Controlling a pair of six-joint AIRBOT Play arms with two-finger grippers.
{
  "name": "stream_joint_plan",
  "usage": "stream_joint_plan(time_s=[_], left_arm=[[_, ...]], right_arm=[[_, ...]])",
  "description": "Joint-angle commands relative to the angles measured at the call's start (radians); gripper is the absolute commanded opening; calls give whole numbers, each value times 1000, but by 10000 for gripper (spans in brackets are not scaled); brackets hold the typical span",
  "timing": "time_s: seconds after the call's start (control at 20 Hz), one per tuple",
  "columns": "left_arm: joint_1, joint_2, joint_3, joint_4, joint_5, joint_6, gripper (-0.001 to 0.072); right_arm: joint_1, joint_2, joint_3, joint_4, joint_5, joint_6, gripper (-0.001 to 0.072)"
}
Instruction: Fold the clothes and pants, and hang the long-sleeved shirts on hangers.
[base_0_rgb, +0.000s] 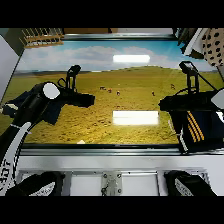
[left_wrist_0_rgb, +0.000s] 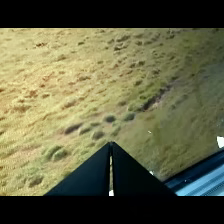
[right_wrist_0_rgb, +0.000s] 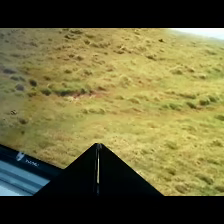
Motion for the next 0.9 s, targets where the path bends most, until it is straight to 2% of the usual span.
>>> stream_joint_plan(time_s=[0.0, 0.65, 0.7, 0.75, 0.8, 0.85], left_arm=[[0, 0, 0, 0, 0, 0, 9], [0, 0, 0, 24, 21, 1, 9], [8, 0, 5, 88, 47, 7, 83], [26, 0, 25, 184, 55, 11, 530], [56, -1, 52, 287, 60, 4, 705], [99, -1, 84, 396, 62, 4, 707]], right_arm=[[1, -1, 0, 0, 0, 0, 20], [1, -1, 0, 0, 0, 0, 20], [1, -1, 0, 0, 0, 0, 19], [1, -1, 0, 0, 0, 0, 20], [1, -1, 0, 0, 0, 0, 20], [1, -1, 0, 0, 0, 0, 19]])
